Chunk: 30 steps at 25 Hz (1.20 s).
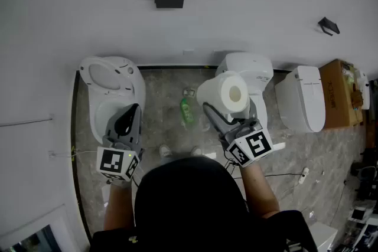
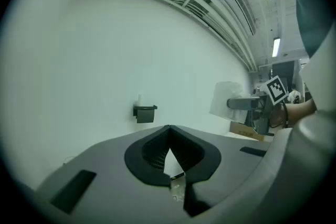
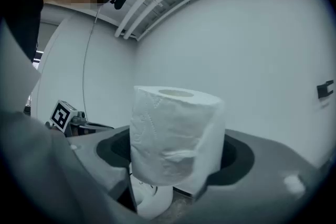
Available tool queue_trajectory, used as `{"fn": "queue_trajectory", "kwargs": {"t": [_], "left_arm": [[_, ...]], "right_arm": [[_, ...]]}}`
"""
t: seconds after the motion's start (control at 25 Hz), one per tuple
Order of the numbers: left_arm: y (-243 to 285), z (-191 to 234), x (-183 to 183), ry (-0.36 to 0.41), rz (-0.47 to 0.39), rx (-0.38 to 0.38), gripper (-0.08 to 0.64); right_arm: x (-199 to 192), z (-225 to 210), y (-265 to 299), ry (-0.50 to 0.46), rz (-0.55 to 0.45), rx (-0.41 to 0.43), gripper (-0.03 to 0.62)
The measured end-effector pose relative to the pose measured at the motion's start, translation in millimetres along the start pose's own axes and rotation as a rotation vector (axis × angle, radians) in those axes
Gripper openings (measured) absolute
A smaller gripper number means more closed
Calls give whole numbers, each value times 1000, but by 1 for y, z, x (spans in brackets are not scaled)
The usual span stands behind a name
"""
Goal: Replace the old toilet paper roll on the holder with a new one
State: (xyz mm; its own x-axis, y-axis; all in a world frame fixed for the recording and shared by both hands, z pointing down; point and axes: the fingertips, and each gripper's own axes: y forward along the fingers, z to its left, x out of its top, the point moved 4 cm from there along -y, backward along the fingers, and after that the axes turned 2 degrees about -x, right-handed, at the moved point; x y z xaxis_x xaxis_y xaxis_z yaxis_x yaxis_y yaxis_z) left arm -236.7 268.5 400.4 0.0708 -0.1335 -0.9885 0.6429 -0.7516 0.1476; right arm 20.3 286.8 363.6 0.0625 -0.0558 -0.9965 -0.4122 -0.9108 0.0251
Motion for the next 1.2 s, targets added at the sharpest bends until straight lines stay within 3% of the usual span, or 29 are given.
{"fn": "queue_trajectory", "kwargs": {"t": [0.36,0.6,0.84,1.2], "left_arm": [[-5,31,-13,-9,8,-41,15],[7,46,-20,6,35,-70,15],[41,47,-19,11,43,-52,15],[143,47,-2,23,66,39,15]], "right_arm": [[-4,23,20,5,1,-27,391],[-7,17,28,17,4,-77,391],[-12,-23,47,27,12,-73,391],[-7,-125,108,47,30,26,391]]}}
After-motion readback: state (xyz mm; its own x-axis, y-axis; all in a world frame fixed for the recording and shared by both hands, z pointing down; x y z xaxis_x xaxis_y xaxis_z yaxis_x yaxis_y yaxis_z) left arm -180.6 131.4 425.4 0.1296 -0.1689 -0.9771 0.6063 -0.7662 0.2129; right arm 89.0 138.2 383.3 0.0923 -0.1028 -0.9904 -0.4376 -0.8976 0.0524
